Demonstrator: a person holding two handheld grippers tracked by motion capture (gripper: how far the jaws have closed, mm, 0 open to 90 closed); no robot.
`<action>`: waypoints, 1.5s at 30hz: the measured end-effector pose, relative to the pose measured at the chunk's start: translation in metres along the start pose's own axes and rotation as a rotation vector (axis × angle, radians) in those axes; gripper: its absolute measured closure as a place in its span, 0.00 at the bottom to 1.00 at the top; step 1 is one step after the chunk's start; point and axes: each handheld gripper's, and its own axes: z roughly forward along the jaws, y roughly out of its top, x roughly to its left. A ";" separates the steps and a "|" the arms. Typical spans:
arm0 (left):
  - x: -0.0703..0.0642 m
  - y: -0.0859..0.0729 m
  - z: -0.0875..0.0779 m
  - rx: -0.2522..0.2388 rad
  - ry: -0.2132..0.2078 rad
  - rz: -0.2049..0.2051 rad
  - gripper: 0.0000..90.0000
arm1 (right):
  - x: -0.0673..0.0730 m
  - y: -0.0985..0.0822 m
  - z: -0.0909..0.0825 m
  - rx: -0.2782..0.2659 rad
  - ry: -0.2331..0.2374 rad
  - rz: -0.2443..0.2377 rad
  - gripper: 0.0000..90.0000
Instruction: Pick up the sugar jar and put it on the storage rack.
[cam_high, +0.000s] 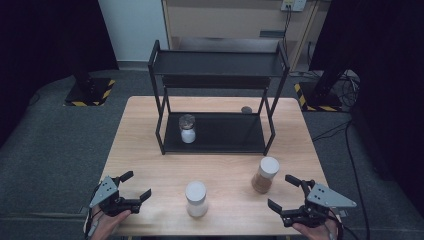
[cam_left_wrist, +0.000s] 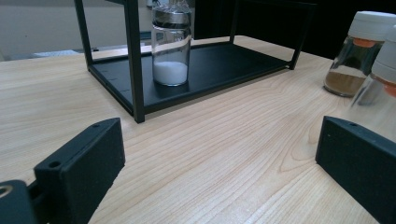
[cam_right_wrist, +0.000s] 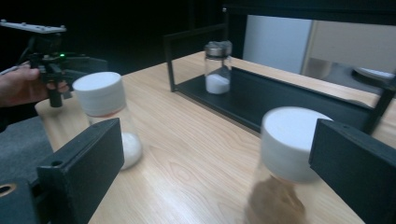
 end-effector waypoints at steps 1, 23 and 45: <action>0.000 0.000 0.000 0.000 0.001 -0.002 0.00 | 0.000 0.002 0.003 0.000 0.011 0.000 0.04; 0.001 0.000 0.000 0.004 0.000 -0.003 0.00 | 0.005 0.047 0.075 0.054 0.219 -0.074 0.05; 0.001 0.000 0.000 0.008 -0.004 0.003 0.00 | 0.023 0.047 0.143 0.095 0.357 -0.060 0.05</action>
